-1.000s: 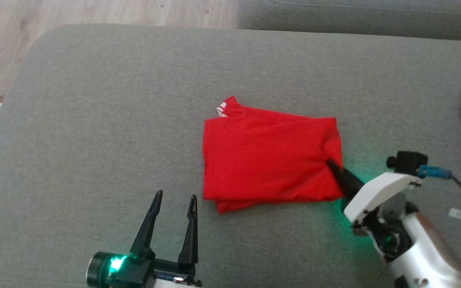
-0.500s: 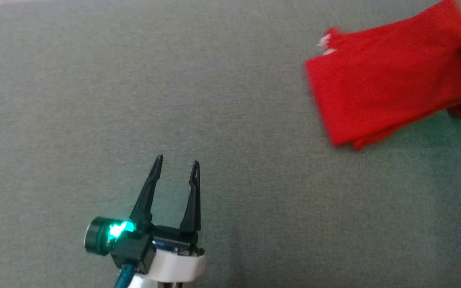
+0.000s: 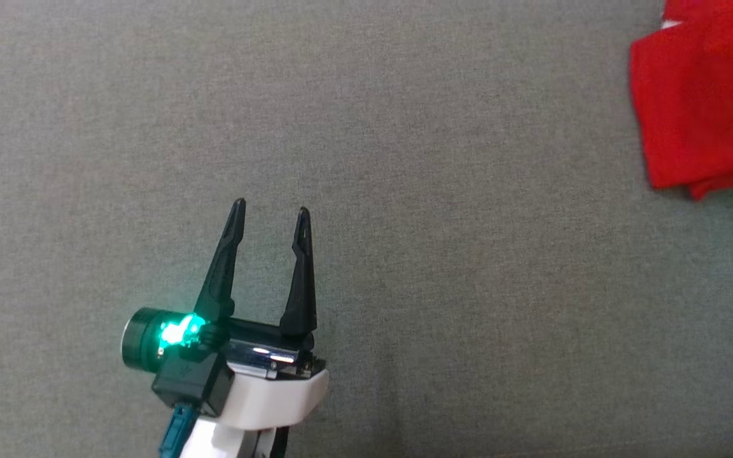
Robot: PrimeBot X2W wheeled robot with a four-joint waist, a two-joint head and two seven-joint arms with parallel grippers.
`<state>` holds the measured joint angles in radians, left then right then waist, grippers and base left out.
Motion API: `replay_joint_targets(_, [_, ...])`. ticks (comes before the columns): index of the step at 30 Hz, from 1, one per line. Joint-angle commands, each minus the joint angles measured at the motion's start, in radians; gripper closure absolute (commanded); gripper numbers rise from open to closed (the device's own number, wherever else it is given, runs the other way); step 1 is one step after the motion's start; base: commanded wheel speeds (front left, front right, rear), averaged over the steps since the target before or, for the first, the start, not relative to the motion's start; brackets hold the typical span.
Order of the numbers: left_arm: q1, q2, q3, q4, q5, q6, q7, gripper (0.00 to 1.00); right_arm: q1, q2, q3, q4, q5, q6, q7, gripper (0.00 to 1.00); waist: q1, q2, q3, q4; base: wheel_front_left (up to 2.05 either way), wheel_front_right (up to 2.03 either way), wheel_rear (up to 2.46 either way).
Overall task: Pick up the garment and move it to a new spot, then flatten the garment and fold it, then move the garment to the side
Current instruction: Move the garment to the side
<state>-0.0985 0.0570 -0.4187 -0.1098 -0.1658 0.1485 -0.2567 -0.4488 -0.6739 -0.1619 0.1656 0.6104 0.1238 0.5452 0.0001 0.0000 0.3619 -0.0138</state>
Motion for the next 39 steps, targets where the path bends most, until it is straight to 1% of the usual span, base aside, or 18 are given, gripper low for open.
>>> replay_joint_targets(1, [-0.013, -0.007, 0.029, -0.036, 0.006, -0.004, -0.005, 0.0, 0.024, -0.011, -0.013, -0.047, -0.02, 0.007, 0.003, 0.0, -0.0001, 0.0, -0.019, 0.004, 0.0, 0.0, 0.0])
replay_joint_targets(3, [-0.007, -0.007, 0.034, -0.029, 0.008, -0.012, -0.005, 0.0, 0.05, 0.036, -0.022, -0.068, -0.047, 0.007, -0.011, 0.0, -0.0001, 0.0, -0.051, 0.01, 0.0, 0.0, 0.0])
replay_joint_targets(6, [0.013, -0.007, 0.045, -0.022, 0.018, -0.022, -0.005, 0.0, 0.107, 0.128, -0.01, -0.099, -0.074, 0.007, -0.047, 0.0, -0.0001, 0.0, -0.108, 0.017, 0.0, 0.0, 0.0])
replay_joint_targets(11, [0.059, -0.007, 0.065, -0.015, 0.025, -0.031, -0.005, 0.0, 0.224, 0.278, 0.071, -0.129, -0.126, 0.007, -0.149, 0.0, -0.0001, 0.0, -0.218, 0.033, 0.0, 0.0, 0.0])
replay_joint_targets(12, [0.059, -0.007, 0.065, -0.015, 0.025, -0.031, -0.005, 0.0, 0.224, 0.278, 0.071, -0.129, -0.126, 0.007, -0.149, 0.0, -0.0001, 0.0, -0.218, 0.033, 0.0, 0.0, 0.0])
replay_joint_targets(16, [0.104, -0.007, 0.076, 0.0, 0.017, -0.035, -0.005, 0.0, 0.316, 0.396, 0.144, -0.108, -0.156, 0.007, -0.292, 0.0, -0.0001, 0.0, -0.304, 0.052, 0.0, 0.0, 0.0])
replay_joint_targets(19, [0.146, -0.007, 0.082, 0.022, 0.006, -0.03, -0.005, 0.0, 0.386, 0.463, 0.218, -0.077, -0.182, 0.007, -0.443, 0.0, -0.0001, 0.0, -0.358, 0.063, 0.0, 0.0, 0.0])
replay_joint_targets(21, [0.173, -0.007, 0.084, 0.042, -0.007, -0.028, -0.005, 0.0, 0.425, 0.5, 0.261, -0.056, -0.185, 0.007, -0.566, 0.0, -0.0001, 0.0, -0.381, 0.071, 0.0, 0.0, 0.0])
replay_joint_targets(24, [0.199, -0.007, 0.087, 0.063, -0.012, -0.031, -0.005, 0.0, 0.475, 0.522, 0.296, -0.007, -0.243, 0.007, -0.747, 0.0, -0.0001, 0.0, -0.415, 0.085, 0.0, 0.0, 0.0])
replay_joint_targets(26, [0.212, -0.007, 0.094, 0.065, -0.008, -0.027, -0.005, 0.0, 0.499, 0.529, 0.309, 0.018, -0.292, 0.007, -0.794, 0.0, -0.0001, 0.0, -0.433, 0.094, 0.0, 0.0, 0.0])
replay_joint_targets(29, [0.234, -0.007, 0.109, 0.061, 0.013, -0.025, -0.005, 0.0, 0.527, 0.557, 0.296, 0.015, -0.315, 0.007, -0.806, 0.0, -0.0001, 0.0, -0.452, 0.099, 0.0, 0.0, 0.0])
replay_joint_targets(34, [0.278, -0.007, 0.142, 0.065, 0.023, -0.01, -0.005, 0.0, 0.584, 0.566, 0.278, -0.032, -0.358, 0.007, -0.807, 0.0, -0.0001, 0.0, -0.468, 0.1, 0.0, 0.0, 0.0])
replay_joint_targets(39, [0.305, -0.007, 0.159, 0.069, 0.024, -0.015, -0.005, 0.0, 0.618, 0.579, 0.256, -0.054, -0.373, 0.007, -0.807, 0.0, -0.0001, 0.0, -0.475, 0.098, 0.0, 0.0, 0.0])
